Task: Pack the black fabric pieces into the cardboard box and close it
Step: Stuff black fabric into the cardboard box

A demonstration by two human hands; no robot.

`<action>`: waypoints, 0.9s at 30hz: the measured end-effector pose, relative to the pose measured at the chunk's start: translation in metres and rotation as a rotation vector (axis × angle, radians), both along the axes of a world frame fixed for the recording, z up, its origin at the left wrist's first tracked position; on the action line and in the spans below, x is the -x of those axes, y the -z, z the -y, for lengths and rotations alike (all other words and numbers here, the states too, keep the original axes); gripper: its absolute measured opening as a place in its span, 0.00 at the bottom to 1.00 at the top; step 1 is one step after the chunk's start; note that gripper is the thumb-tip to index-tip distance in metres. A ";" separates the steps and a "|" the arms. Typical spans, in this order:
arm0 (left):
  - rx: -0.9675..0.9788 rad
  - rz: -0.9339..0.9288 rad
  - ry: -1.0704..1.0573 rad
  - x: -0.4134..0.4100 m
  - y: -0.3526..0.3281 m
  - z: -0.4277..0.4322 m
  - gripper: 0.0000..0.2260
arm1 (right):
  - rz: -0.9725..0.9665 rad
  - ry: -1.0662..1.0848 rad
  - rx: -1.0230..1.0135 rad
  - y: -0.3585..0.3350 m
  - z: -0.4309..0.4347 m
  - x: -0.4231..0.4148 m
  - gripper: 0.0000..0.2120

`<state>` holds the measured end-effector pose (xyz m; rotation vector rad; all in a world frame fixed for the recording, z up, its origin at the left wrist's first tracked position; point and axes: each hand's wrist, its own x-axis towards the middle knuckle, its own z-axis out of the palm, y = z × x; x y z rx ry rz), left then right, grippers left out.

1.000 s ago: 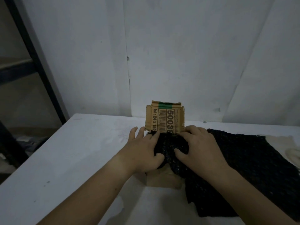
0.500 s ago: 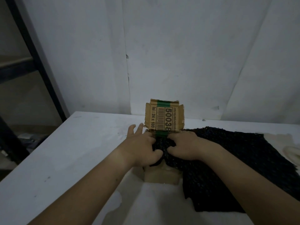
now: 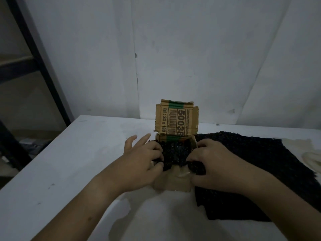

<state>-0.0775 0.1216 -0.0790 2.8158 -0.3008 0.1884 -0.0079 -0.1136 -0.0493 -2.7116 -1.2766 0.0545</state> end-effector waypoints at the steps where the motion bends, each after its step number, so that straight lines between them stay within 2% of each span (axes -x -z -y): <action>1: -0.008 0.002 0.010 -0.001 0.000 0.001 0.17 | 0.004 0.000 0.034 0.002 -0.003 0.001 0.15; 5: -0.013 -0.012 0.037 -0.002 -0.004 0.006 0.21 | 0.030 0.035 0.183 0.005 -0.013 0.005 0.13; 8: -0.031 0.040 0.039 0.001 -0.010 0.007 0.20 | 0.012 0.033 0.106 0.000 -0.007 0.007 0.11; 12: -0.022 0.208 0.006 0.020 -0.009 0.008 0.16 | 0.142 0.021 -0.043 -0.005 0.004 0.011 0.15; 15: -0.015 0.228 0.007 0.029 -0.006 0.010 0.15 | 0.102 0.033 -0.020 0.000 0.001 0.012 0.12; 17: -0.035 0.206 0.006 0.029 -0.004 0.010 0.17 | 0.066 0.041 0.037 0.007 -0.004 0.011 0.07; 19: -0.055 0.168 0.013 0.029 0.001 0.011 0.21 | 0.061 0.040 0.081 0.015 -0.008 0.010 0.06; 23: -0.125 0.104 -0.004 0.021 0.008 0.019 0.15 | 0.061 0.034 0.069 0.015 -0.010 0.008 0.10; 27: -0.220 0.070 0.006 0.010 0.000 0.021 0.13 | 0.213 0.069 0.025 -0.001 -0.009 0.000 0.28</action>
